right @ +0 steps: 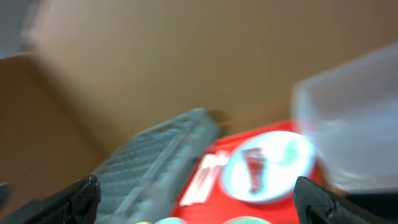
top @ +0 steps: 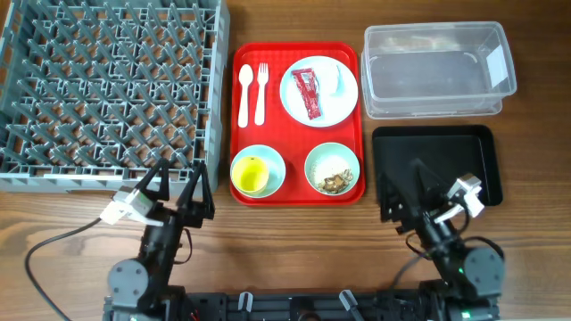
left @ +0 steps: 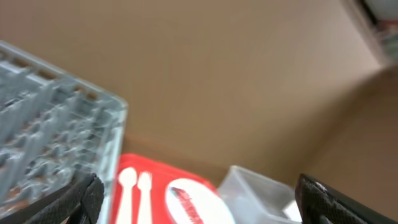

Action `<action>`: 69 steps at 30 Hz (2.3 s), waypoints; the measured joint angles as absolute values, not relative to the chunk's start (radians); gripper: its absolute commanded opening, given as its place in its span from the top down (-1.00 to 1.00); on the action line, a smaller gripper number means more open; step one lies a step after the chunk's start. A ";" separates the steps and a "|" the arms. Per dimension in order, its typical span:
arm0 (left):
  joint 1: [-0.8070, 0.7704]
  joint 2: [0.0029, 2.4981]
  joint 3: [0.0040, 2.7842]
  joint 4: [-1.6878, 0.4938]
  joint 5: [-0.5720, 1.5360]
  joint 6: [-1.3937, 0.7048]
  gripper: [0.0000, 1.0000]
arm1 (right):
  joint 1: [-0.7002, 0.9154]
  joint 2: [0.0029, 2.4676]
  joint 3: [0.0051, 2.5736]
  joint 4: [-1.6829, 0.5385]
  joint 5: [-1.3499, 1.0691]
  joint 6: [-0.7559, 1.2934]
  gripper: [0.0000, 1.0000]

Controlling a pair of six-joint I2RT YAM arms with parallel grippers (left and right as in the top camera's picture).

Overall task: Sort waste into correct bins and load items into the dishwasher rack
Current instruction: 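Reach the right gripper to the yellow cup and grasp it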

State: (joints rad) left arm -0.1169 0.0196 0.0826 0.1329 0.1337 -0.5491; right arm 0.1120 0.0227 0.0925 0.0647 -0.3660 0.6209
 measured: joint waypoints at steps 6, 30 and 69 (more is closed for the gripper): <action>-0.117 0.160 0.433 -0.154 0.185 -0.564 -1.00 | 0.112 0.226 0.492 -0.188 -0.544 0.596 -1.00; -0.094 1.126 1.280 -1.309 0.238 -0.379 -1.00 | 0.588 1.324 1.235 -0.847 -0.567 0.381 -0.99; 0.020 0.703 1.438 -1.434 0.237 -0.375 -1.00 | 0.757 1.827 1.235 -0.546 -0.173 0.673 0.91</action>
